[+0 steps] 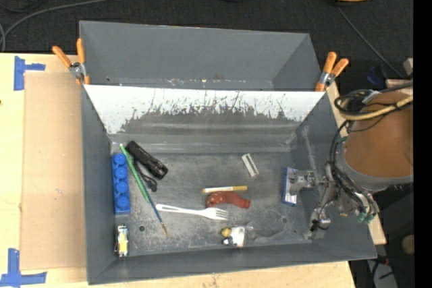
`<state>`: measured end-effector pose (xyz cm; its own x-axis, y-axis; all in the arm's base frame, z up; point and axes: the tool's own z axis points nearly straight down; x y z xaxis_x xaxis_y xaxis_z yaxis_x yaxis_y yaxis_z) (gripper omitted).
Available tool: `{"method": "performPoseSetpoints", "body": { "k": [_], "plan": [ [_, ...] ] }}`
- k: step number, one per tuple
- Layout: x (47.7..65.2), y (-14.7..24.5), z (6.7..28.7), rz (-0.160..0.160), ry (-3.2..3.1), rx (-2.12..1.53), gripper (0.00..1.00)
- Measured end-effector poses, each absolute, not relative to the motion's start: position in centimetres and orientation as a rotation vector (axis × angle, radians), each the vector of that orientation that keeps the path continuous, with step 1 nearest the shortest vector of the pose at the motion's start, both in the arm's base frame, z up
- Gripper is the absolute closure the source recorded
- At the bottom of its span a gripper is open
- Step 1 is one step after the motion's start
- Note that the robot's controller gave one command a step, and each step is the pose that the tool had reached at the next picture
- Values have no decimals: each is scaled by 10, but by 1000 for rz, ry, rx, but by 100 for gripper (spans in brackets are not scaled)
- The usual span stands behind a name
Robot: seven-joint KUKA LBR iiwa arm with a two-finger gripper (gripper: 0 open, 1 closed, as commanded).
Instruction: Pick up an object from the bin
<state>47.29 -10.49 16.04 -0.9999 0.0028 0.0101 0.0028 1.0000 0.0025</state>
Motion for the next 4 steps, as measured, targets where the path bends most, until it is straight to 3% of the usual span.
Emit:
{"method": "performPoseSetpoints", "body": {
  "k": [1,2,3,4],
  "plan": [
    [475,-105,164,-1,-3139,1,0],
    [479,-85,91,-2,-3138,126,0],
    [472,-76,105,0,-3138,171,0],
    [471,-49,98,-7,-3136,170,0]
  ]
}}
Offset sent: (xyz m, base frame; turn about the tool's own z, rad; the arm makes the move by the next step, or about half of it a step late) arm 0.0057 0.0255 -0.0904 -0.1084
